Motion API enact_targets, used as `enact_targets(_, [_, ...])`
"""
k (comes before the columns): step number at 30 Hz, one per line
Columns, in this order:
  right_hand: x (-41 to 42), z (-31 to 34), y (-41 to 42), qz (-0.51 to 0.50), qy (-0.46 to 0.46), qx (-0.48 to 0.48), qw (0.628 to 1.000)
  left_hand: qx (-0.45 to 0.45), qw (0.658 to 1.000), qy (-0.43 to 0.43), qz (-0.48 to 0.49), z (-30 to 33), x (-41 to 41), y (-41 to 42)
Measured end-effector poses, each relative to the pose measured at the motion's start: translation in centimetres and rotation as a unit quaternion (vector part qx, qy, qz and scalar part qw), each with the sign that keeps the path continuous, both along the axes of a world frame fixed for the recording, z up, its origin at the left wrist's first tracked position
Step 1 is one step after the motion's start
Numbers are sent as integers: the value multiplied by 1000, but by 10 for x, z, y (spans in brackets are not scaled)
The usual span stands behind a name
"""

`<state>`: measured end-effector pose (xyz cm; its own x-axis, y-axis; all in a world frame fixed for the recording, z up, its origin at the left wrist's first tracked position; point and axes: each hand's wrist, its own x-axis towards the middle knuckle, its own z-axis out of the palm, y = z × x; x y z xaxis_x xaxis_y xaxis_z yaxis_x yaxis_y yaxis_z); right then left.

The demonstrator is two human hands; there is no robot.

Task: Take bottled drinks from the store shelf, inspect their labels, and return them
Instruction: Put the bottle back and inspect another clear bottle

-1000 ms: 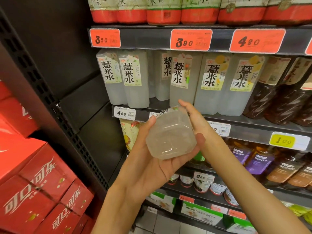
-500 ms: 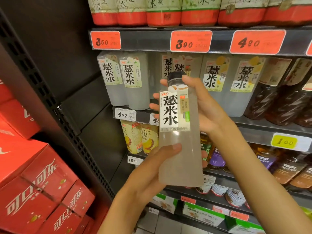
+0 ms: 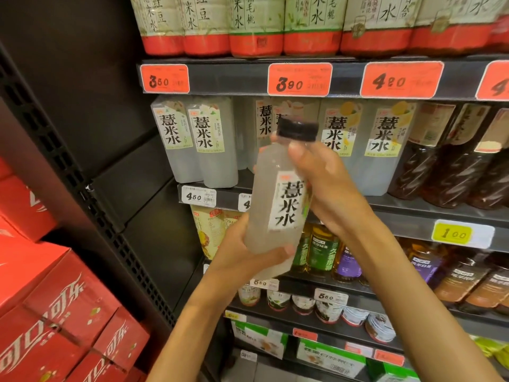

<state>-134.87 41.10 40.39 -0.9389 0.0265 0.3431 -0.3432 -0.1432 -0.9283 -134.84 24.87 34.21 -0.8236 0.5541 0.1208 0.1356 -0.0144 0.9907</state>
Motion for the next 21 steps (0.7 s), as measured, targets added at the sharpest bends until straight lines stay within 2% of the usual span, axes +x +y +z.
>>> enact_targets(3, [5, 2, 0, -9, 40, 78, 996, 3, 999, 37, -4, -5, -6, 2])
enact_targets(10, [23, 5, 1, 6, 133, 154, 979, -44, 993, 109, -23, -4, -21, 4])
enact_targets(14, [31, 7, 0, 52, 183, 194, 962, -52, 989, 135, -18, -4, -28, 3])
enact_targets(17, [29, 4, 2, 61, 178, 175, 966, -49, 990, 127, -35, -4, -28, 2])
enact_targets(21, [16, -2, 13, 87, 113, 68, 987, -38, 991, 85, -97, -4, -22, -3])
